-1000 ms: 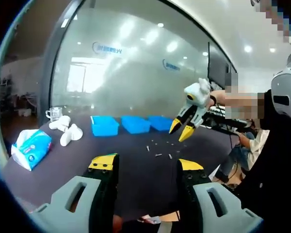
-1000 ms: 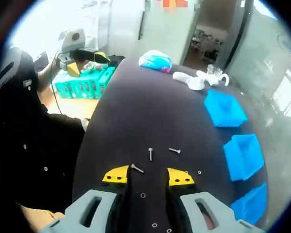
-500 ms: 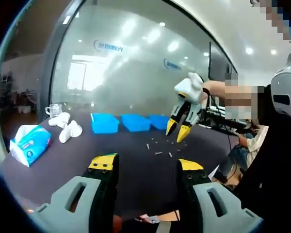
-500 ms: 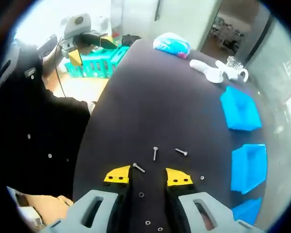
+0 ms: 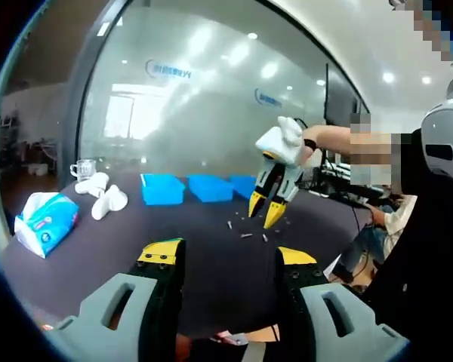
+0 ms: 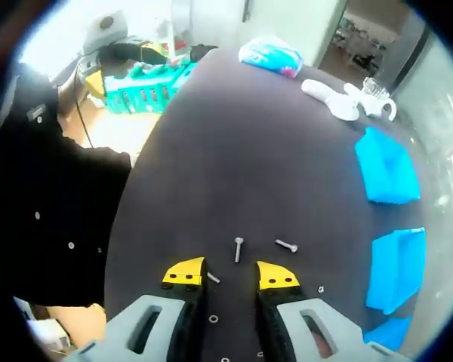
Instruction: Sort the screws, nuts, and washers into the corresponding bins
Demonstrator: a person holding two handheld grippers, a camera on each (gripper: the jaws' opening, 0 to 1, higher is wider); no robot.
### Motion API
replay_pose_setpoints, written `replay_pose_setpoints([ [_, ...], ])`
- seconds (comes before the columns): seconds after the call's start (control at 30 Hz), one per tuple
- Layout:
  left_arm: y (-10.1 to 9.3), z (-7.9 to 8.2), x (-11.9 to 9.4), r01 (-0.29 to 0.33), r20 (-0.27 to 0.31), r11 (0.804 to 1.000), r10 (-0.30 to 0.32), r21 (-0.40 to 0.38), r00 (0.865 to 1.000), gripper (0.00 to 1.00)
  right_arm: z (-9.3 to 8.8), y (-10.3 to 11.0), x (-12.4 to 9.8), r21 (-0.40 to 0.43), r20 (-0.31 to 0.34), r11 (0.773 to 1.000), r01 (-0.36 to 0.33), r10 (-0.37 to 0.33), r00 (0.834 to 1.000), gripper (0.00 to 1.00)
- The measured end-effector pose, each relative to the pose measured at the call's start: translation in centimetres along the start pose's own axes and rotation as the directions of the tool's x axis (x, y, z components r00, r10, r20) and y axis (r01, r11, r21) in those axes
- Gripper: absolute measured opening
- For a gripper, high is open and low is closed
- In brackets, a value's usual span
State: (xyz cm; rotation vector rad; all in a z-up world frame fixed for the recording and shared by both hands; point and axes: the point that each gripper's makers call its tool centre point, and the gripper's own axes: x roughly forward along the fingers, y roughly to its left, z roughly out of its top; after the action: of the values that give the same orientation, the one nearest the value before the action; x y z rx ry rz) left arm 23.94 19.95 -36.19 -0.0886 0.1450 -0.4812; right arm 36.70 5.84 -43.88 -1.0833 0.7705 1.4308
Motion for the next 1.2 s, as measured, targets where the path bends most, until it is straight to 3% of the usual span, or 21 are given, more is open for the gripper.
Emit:
replay_pose_setpoints([
  [0.53, -0.1, -0.3, -0.1, -0.004, -0.004, 1.0, 0.004, -0.006, 1.0, 0.45, -0.1, -1.0, 2.9, 0.011, -0.023, 1.0, -0.026, 0.026, 0.999, 0.15],
  [0.9, 0.1, -0.8, -0.1, -0.01, -0.012, 1.0, 0.01, -0.017, 1.0, 0.45, -0.4, -0.8, 3.3, 0.037, -0.028, 0.998, -0.051, 0.052, 0.998, 0.1],
  [1.07, -0.1, -1.0, 0.0, -0.006, -0.011, 1.0, 0.006, -0.018, 1.0, 0.45, -0.3, 0.2, 3.4, 0.041, -0.033, 0.996, -0.075, 0.077, 0.997, 0.01],
  [1.2, -0.1, -1.1, 0.0, -0.008, -0.013, 1.0, 0.008, -0.02, 1.0, 0.45, -0.3, 0.2, 3.3, 0.029, -0.033, 0.998, -0.061, 0.062, 0.998, 0.0],
])
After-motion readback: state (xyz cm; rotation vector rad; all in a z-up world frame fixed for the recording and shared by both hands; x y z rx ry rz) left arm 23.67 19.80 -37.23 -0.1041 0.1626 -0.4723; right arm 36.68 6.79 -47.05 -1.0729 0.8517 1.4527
